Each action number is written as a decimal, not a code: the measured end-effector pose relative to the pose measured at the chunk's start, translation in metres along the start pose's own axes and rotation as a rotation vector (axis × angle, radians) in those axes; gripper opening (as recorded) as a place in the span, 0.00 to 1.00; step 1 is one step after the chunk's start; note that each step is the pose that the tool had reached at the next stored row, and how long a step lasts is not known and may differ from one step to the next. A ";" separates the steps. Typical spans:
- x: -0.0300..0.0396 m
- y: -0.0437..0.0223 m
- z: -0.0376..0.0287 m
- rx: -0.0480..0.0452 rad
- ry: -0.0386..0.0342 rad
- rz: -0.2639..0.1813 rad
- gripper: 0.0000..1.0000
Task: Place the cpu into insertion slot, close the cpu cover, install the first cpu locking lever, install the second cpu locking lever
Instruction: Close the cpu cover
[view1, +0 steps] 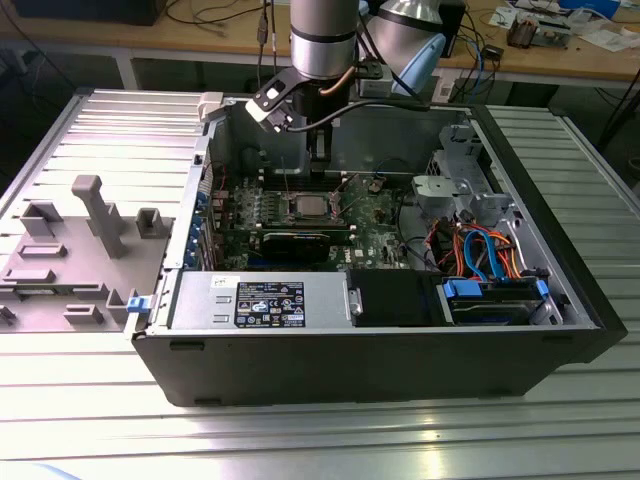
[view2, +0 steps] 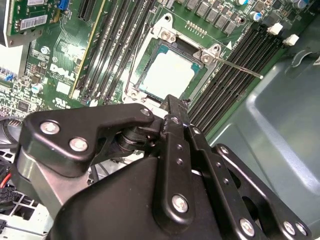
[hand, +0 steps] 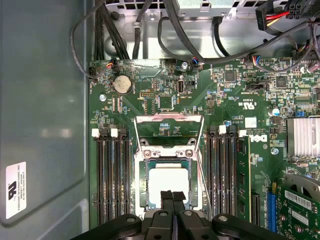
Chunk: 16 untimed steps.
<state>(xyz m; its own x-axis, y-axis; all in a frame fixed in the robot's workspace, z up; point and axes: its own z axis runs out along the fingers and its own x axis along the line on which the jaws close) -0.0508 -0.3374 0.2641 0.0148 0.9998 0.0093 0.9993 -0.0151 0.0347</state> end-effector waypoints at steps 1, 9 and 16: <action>0.0000 0.0000 -0.0001 0.0001 -0.0001 0.000 0.11; 0.0000 0.0025 0.0000 0.0001 -0.0001 0.000 0.11; 0.0001 0.0027 -0.0003 -0.0001 0.0001 0.000 0.11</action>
<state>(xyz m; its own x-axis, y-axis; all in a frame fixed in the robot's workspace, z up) -0.0481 -0.3373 0.2644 0.0148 0.9998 0.0093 0.9993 -0.0151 0.0348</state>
